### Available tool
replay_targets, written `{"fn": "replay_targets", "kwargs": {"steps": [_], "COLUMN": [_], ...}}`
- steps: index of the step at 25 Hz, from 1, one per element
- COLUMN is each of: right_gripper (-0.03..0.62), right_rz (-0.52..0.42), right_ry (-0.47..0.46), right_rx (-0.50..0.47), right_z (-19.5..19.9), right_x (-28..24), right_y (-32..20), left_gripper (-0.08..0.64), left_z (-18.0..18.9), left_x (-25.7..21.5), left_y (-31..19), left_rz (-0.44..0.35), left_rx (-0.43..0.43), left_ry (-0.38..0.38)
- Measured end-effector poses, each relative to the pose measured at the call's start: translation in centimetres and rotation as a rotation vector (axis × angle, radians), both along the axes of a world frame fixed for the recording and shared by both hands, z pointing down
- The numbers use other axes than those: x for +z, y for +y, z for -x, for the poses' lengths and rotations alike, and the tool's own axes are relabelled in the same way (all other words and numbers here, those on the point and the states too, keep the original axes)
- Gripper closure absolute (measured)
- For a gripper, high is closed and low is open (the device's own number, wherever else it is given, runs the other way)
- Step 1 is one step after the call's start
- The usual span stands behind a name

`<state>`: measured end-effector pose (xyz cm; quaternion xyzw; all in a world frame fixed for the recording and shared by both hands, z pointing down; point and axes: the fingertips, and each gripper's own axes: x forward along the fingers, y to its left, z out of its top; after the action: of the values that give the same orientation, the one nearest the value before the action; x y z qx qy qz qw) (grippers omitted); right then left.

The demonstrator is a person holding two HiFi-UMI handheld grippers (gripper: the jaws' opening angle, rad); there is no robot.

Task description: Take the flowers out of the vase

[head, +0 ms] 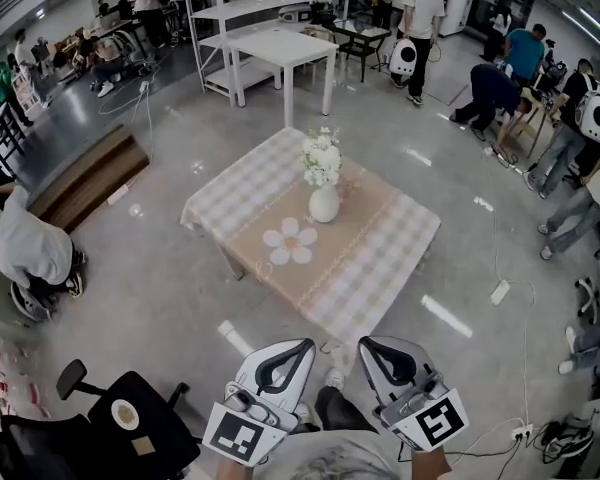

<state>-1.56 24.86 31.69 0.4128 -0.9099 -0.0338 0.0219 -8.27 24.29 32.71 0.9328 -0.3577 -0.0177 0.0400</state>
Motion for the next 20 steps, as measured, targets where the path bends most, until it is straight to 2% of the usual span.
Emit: {"fn": "replay_targets", "kwargs": {"steps": [14,20], "right_gripper": [0.577,0.577], "right_rz": [0.002,-0.007], "right_ry": [-0.032,-0.039], "right_rx": [-0.103,-0.148], "right_z": [-4.6,-6.4], "right_x": [0.5,-0.1], "right_y": [-10.6,-13.1], "left_gripper": [0.552,0.552], "left_z": [-5.0,-7.2], "left_x": [0.2,0.0], "left_y": [-10.0,-12.4], "left_rz": [0.015,0.017], "left_rx": [-0.068,-0.103], "left_ry": [-0.013,-0.018]}}
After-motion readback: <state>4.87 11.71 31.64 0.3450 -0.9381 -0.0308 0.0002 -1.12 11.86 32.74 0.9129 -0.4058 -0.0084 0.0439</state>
